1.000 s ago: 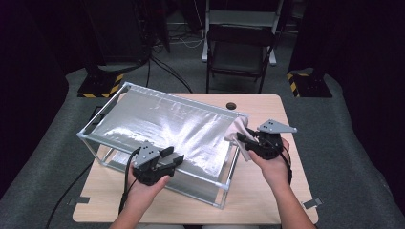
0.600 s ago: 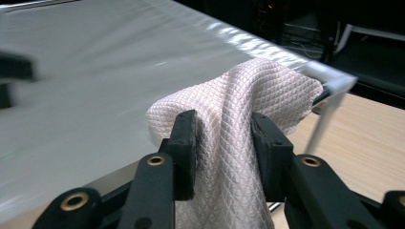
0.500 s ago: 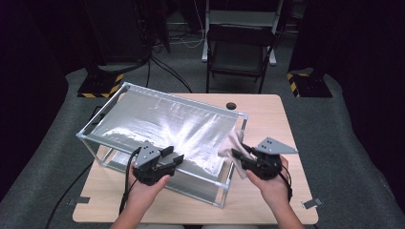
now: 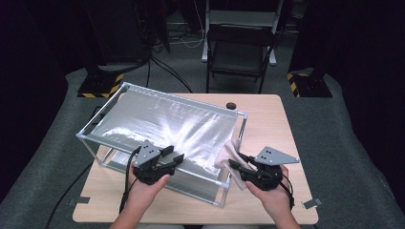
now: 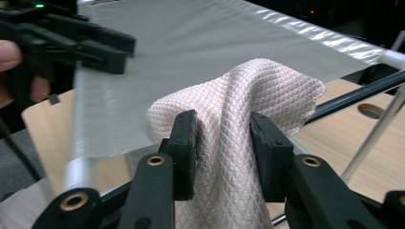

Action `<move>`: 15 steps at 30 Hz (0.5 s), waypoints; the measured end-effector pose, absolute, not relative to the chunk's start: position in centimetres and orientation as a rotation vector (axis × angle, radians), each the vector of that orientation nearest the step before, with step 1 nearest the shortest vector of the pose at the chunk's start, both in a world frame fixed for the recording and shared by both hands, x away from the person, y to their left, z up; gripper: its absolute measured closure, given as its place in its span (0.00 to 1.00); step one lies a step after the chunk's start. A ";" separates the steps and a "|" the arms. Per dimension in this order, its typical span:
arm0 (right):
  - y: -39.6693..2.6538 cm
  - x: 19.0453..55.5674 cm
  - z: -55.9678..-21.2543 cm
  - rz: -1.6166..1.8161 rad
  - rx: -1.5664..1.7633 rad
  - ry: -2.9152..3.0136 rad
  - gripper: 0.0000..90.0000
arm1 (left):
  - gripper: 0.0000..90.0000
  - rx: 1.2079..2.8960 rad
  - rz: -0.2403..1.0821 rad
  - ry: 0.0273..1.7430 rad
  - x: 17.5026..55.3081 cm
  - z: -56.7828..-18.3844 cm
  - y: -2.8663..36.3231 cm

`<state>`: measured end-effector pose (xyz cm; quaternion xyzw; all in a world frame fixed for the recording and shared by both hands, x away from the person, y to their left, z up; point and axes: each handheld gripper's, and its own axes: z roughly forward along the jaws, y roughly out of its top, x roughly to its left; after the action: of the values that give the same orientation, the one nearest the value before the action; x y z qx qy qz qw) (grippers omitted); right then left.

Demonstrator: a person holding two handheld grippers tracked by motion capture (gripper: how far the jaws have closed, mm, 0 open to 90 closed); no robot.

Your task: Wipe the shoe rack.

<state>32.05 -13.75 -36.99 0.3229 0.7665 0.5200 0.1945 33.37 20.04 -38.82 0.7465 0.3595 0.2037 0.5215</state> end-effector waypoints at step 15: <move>-14.7 35.6 -37.6 1.507 1.065 2.040 0.72 | 0.55 1.788 0.498 0.858 33.4 -38.9 20.1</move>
<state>35.56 -14.67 -37.55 0.3799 0.7275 0.5374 0.1941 33.39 20.09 -38.85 0.7461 0.3582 0.2079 0.5213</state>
